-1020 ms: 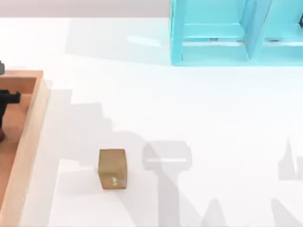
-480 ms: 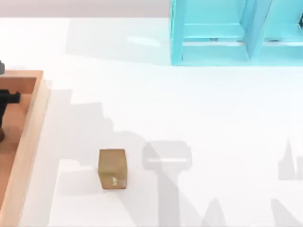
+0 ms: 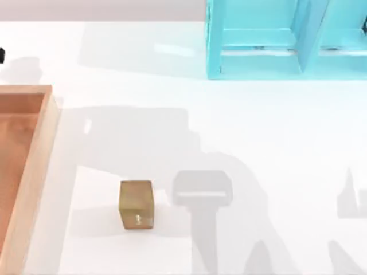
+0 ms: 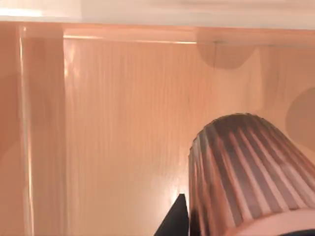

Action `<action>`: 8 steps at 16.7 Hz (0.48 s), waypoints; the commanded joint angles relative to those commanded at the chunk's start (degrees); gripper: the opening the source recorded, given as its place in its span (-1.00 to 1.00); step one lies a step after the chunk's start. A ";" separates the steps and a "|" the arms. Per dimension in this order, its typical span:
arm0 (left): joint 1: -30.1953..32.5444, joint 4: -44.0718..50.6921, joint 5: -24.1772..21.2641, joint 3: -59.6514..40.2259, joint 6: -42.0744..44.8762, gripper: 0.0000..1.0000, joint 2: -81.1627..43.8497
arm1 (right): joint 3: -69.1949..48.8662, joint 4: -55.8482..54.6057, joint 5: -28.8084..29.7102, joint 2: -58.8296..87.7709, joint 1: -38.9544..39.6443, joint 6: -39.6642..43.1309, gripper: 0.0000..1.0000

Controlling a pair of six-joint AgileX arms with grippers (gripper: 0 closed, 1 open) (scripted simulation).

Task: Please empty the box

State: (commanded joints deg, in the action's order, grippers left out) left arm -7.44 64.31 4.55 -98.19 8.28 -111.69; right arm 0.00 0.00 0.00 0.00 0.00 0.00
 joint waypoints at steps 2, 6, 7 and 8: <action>-0.32 6.72 -0.33 -4.76 0.25 -1.00 0.33 | 0.00 0.00 0.00 0.00 0.00 0.00 1.00; -0.48 18.22 -3.26 -7.62 0.84 -1.00 1.24 | 0.00 0.00 0.00 0.00 0.00 0.00 1.00; -0.40 19.78 -4.01 -7.46 0.93 -1.00 1.51 | 0.00 0.00 0.00 0.00 0.00 0.00 1.00; -0.34 20.70 -4.52 -7.17 0.98 -1.00 1.71 | 0.00 0.00 0.00 0.00 0.00 0.00 1.00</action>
State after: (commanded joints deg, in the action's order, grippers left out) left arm -7.78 85.01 0.03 -105.36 9.27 -109.98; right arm 0.00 0.00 0.00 0.00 0.00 0.00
